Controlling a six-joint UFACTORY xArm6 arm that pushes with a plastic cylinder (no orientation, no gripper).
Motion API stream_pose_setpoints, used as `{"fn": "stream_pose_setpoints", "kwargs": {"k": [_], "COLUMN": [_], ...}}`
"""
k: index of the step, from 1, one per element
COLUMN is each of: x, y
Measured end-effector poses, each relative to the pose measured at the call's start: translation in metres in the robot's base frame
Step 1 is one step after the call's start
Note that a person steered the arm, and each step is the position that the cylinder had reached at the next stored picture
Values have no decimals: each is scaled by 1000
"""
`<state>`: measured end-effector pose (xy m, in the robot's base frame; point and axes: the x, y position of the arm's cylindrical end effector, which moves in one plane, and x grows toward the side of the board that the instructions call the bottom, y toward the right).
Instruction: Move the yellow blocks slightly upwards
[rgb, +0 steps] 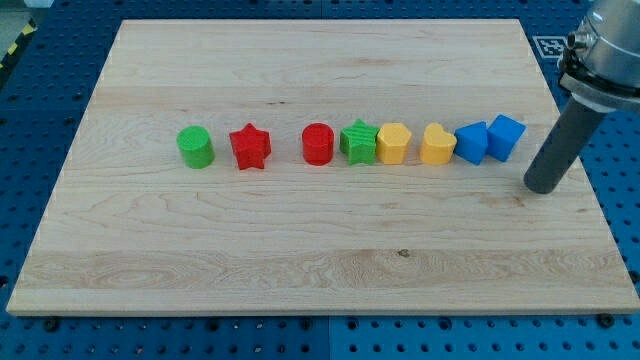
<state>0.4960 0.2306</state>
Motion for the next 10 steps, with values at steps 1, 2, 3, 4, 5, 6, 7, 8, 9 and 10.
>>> {"fn": "stream_pose_setpoints", "kwargs": {"k": [1,2,3,4,5,6,7,8,9,10], "x": [-16,-25,-31,-41,-59,-65,-65,-32,-22,-32], "y": [-23,-62,-100,-121,-121,-116,-116,-119,-175,-225]}}
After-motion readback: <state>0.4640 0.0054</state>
